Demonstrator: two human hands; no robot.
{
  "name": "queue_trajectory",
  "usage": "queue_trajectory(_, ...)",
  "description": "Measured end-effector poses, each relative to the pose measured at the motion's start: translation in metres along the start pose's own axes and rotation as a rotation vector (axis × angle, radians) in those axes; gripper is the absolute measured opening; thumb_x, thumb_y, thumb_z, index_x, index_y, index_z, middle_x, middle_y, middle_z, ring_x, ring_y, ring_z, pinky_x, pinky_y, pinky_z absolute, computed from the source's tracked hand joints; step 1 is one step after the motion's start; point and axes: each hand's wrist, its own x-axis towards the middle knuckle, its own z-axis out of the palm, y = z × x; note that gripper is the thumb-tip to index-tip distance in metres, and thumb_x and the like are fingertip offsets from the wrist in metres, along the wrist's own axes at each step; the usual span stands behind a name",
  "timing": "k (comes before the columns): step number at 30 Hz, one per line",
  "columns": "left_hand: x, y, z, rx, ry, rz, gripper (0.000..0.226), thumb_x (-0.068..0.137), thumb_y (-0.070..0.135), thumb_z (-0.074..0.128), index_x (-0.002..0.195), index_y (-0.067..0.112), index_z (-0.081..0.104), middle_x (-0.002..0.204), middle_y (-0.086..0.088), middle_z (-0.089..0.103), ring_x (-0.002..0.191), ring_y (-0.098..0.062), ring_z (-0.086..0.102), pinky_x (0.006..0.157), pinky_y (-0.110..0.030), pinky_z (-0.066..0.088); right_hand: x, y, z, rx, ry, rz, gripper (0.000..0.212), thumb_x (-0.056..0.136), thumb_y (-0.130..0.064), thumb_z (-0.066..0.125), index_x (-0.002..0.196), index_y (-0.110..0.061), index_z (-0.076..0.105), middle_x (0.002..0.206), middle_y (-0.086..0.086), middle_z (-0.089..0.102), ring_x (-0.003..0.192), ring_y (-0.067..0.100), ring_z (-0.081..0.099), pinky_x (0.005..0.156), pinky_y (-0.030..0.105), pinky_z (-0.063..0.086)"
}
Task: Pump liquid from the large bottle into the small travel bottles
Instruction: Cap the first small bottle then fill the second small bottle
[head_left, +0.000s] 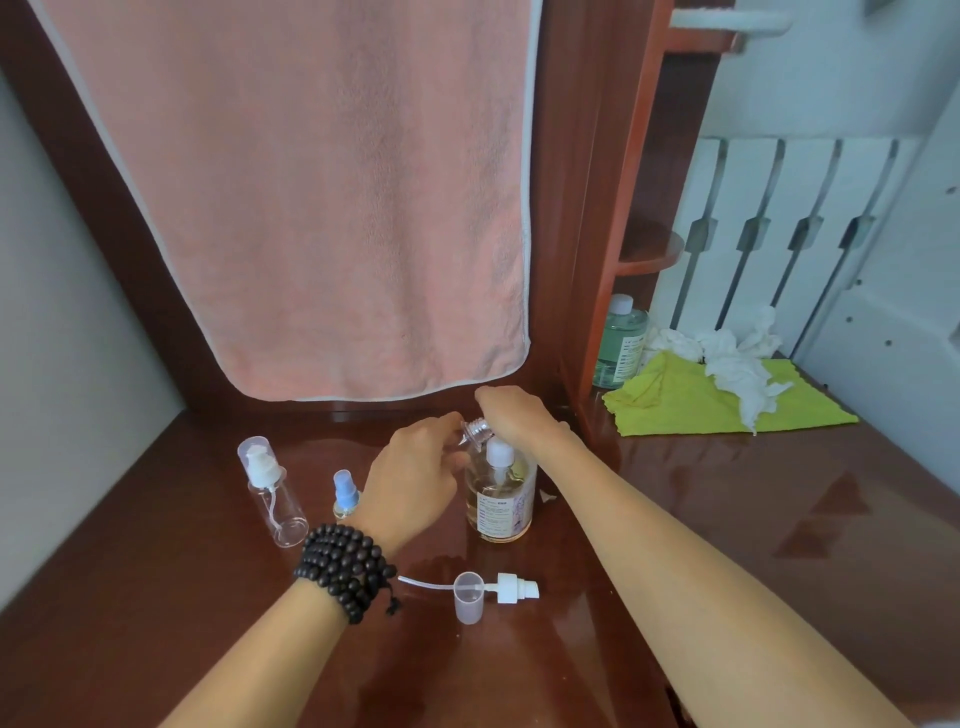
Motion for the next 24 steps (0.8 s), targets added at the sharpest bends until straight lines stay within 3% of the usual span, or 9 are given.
queue_trajectory(3, 0.002, 0.0, -0.001, 0.0, 0.008, 0.017, 0.016, 0.086, 0.01, 0.058, 0.096, 0.023, 0.055, 0.09, 0.005, 0.065, 0.085, -0.022, 0.061, 0.073, -0.048, 0.053, 0.002, -0.001, -0.003, -0.013, 0.027, 0.014, 0.043, 0.089, -0.037, 0.026, 0.103, -0.016, 0.06, 0.113, 0.007, 0.06, 0.112, 0.03, 0.051, 0.107, 0.054, 0.027)
queue_trajectory(6, 0.001, -0.001, 0.006, 0.012, 0.001, 0.003, 0.017, 0.086, 0.008, 0.059, 0.099, 0.02, 0.057, 0.092, 0.002, 0.065, 0.086, -0.024, 0.06, 0.074, -0.048, 0.053, 0.006, 0.002, 0.004, -0.051, 0.028, 0.042, 0.038, 0.081, -0.027, 0.022, 0.094, -0.011, 0.054, 0.114, 0.012, 0.056, 0.111, 0.03, 0.051, 0.112, 0.056, 0.03)
queue_trajectory(10, -0.002, -0.002, 0.011, 0.004, -0.019, -0.015, 0.017, 0.086, 0.007, 0.059, 0.095, 0.021, 0.055, 0.093, 0.004, 0.065, 0.087, -0.022, 0.063, 0.074, -0.046, 0.054, 0.007, 0.005, 0.009, -0.031, 0.021, 0.105, 0.035, 0.097, -0.017, 0.029, 0.116, -0.014, 0.058, 0.121, 0.006, 0.053, 0.124, 0.03, 0.045, 0.117, 0.054, 0.021)
queue_trajectory(17, -0.001, 0.0, 0.001, -0.026, 0.032, 0.002, 0.018, 0.087, 0.011, 0.06, 0.098, 0.023, 0.056, 0.094, 0.007, 0.065, 0.089, -0.02, 0.063, 0.075, -0.047, 0.053, 0.003, 0.001, 0.001, 0.03, -0.02, 0.038, 0.036, 0.078, -0.043, 0.032, 0.087, -0.018, 0.057, 0.107, 0.006, 0.064, 0.117, 0.032, 0.059, 0.112, 0.059, 0.034)
queue_trajectory(24, -0.004, -0.001, 0.009, 0.012, 0.027, 0.004, 0.02, 0.087, 0.007, 0.06, 0.102, 0.02, 0.057, 0.093, 0.004, 0.065, 0.089, -0.022, 0.061, 0.075, -0.045, 0.053, 0.029, 0.011, 0.018, -0.113, -0.038, 0.004, 0.03, 0.065, -0.025, 0.019, 0.076, -0.015, 0.045, 0.093, 0.007, 0.054, 0.101, 0.031, 0.055, 0.109, 0.06, 0.039)
